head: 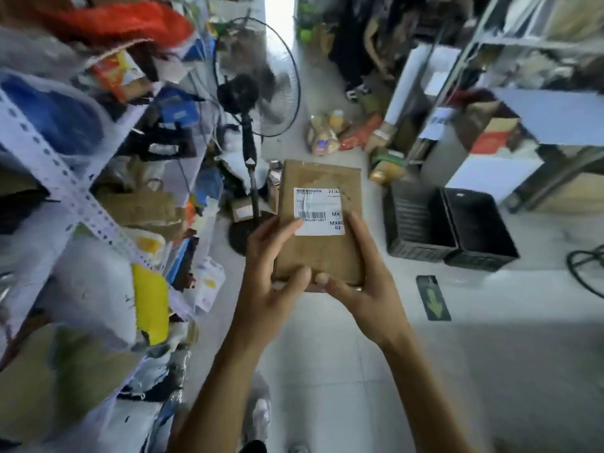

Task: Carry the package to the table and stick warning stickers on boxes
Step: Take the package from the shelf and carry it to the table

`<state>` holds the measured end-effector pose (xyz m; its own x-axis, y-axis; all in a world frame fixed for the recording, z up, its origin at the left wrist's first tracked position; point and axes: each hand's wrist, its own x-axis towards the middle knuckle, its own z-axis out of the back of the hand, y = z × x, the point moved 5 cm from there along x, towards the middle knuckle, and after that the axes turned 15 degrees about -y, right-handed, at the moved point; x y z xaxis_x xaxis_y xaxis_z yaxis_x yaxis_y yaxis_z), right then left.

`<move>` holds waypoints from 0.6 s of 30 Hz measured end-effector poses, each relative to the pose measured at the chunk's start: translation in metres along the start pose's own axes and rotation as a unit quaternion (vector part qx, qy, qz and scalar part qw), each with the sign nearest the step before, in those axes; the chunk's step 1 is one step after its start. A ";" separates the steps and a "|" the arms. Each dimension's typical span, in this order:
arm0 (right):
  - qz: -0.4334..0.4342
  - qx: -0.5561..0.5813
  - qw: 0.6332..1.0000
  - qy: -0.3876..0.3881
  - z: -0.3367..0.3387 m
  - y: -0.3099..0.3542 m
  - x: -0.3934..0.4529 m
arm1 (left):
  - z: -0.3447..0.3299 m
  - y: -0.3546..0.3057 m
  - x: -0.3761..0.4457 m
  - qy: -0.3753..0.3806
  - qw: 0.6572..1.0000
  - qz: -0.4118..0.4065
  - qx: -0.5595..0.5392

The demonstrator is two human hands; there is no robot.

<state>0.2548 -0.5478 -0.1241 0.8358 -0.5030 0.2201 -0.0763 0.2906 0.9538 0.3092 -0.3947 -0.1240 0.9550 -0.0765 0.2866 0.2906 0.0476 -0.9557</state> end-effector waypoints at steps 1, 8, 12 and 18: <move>0.000 -0.014 1.000 -0.027 0.007 -0.003 0.004 | -0.013 0.003 0.009 0.024 1.000 0.003 -0.006; -0.035 -0.056 0.976 -0.208 0.075 -0.024 0.008 | -0.114 0.001 0.034 0.211 0.976 0.012 -0.053; -0.066 -0.075 0.953 -0.287 0.133 -0.038 0.005 | -0.182 -0.004 0.026 0.293 0.953 0.016 -0.073; -0.078 -0.097 0.919 -0.375 0.222 -0.069 0.013 | -0.292 -0.015 0.008 0.382 0.918 0.010 -0.101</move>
<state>0.1500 -0.7547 -0.1419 0.2137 -0.9491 0.2313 0.1723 0.2697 0.9474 0.2956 -0.6868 -0.1269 0.6167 -0.7584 0.2108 0.1829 -0.1224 -0.9755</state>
